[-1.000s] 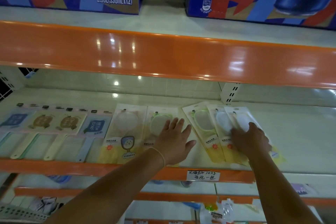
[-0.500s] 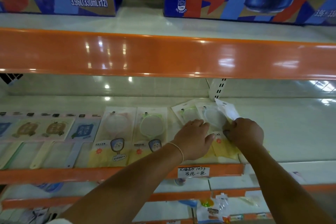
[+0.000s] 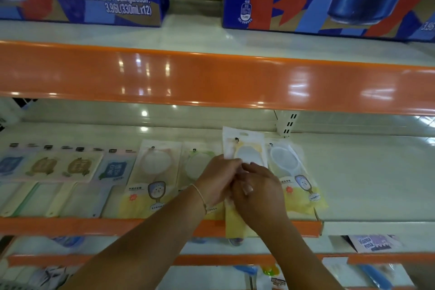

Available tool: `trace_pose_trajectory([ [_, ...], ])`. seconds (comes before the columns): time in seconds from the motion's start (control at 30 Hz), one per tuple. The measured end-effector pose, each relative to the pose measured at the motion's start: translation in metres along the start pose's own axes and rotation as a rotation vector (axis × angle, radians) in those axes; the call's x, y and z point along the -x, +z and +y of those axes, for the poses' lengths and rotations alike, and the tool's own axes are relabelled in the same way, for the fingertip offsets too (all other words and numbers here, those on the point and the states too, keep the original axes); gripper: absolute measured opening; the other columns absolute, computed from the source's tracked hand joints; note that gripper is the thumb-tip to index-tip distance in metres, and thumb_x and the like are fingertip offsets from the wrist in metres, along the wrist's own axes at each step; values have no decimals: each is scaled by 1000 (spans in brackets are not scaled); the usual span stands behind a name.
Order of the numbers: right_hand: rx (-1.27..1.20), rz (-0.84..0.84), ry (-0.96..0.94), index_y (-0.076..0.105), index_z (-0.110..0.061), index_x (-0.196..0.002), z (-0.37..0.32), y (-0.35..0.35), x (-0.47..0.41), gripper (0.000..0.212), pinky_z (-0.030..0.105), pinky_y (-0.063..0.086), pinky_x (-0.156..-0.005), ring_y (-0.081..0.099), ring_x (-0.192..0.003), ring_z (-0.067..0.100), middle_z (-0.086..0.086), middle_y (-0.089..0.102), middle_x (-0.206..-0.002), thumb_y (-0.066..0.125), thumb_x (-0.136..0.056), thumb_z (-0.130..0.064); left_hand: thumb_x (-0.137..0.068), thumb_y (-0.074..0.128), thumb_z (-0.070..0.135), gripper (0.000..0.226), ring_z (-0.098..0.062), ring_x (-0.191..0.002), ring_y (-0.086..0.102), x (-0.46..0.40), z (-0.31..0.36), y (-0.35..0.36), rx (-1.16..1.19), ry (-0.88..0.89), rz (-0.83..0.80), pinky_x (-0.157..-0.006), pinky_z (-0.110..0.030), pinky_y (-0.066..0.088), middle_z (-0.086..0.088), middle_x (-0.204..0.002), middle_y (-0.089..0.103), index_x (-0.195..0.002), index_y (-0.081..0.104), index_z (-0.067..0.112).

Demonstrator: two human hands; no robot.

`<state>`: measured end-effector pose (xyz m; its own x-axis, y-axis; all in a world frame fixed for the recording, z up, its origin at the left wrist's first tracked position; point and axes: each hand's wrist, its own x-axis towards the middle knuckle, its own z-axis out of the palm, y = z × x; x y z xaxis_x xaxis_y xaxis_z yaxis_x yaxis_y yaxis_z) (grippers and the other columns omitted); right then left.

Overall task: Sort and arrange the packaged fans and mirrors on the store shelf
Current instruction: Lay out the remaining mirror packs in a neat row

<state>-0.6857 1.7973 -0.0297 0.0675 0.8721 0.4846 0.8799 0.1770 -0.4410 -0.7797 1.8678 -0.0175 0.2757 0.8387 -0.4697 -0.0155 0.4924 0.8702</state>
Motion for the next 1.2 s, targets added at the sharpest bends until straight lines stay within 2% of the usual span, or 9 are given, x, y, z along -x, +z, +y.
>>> trace_pose_trajectory([
  [0.1, -52, 71, 218, 70, -17, -110, 3, 4, -2, 37, 41, 51, -91, 61, -110, 28, 10, 67, -119, 58, -85, -41, -92, 57, 13, 15, -30, -89, 70, 0, 2, -25, -57, 56, 33, -86, -47, 56, -16, -98, 72, -103, 67, 11],
  [0.17, -180, -70, 505, 56, -14, -131, 8, 0, -9, 54, 35, 45, -94, 57, -111, 22, 7, 59, -130, 59, -89, -47, -93, 58, 11, 12, -30, -90, 68, 0, 3, -41, -45, 60, 48, -85, -45, 53, -19, -105, 70, -101, 66, 10],
  [0.27, -605, -271, 822, 60, -14, -125, 11, 9, -18, 44, 42, 55, -81, 66, -86, 18, 2, 72, -102, 65, -88, -36, -92, 60, 13, 17, -20, -89, 62, -6, 2, -61, -76, 59, 131, -71, -31, 51, -12, -105, 66, -108, 61, 8],
  [0.43, -758, -237, 857, 70, -16, -101, 13, 36, -26, 13, 39, 56, -69, 67, -72, 24, 8, 74, -83, 67, -88, -19, -87, 66, 25, 35, -27, -103, 61, -7, 3, -83, -154, 84, 182, -85, -40, 54, -14, -116, 63, -118, 57, 11],
  [0.53, -732, -186, 875, 70, -15, -98, 17, 51, -38, 12, 40, 59, -73, 71, -78, 24, 4, 74, -82, 68, -87, -17, -88, 60, 34, 48, -13, -80, 61, 1, -2, -94, -387, 172, 269, -63, -29, 53, -2, -105, 63, -132, 47, 20],
  [0.63, -690, -172, 858, 68, -17, -97, 16, 64, -45, 11, 42, 60, -74, 70, -79, 23, 3, 73, -83, 68, -86, -18, -91, 55, 27, 12, -3, -66, 54, 4, -14, -99, -621, 270, 315, -56, -19, 48, 8, -85, 57, -103, 52, 28],
  [0.7, -698, -165, 864, 67, -15, -98, 15, 72, -47, 12, 44, 60, -75, 70, -79, 24, 5, 73, -84, 68, -86, -17, -92, 54, 27, 8, -4, -78, 57, 8, -18, -99, -811, 325, 304, -68, -17, 49, 5, -95, 57, -101, 55, 26],
  [0.8, -694, -171, 881, 68, -15, -97, 14, 84, -47, 13, 49, 59, -75, 70, -79, 26, 6, 73, -83, 70, -84, -17, -93, 53, 31, 50, -19, -119, 51, 6, -21, -101, -952, 367, 306, -99, -29, 43, -3, -135, 49, -140, 42, 16],
  [1.2, -427, -195, 727, 65, -14, -107, 10, 87, -45, 22, 25, 48, -60, 59, -71, 9, -11, 60, -75, 67, -87, -22, -94, 50, 23, 46, -21, -123, 46, 3, -29, -104, -1045, 415, 287, -102, -29, 40, -6, -134, 47, -138, 45, 11],
])
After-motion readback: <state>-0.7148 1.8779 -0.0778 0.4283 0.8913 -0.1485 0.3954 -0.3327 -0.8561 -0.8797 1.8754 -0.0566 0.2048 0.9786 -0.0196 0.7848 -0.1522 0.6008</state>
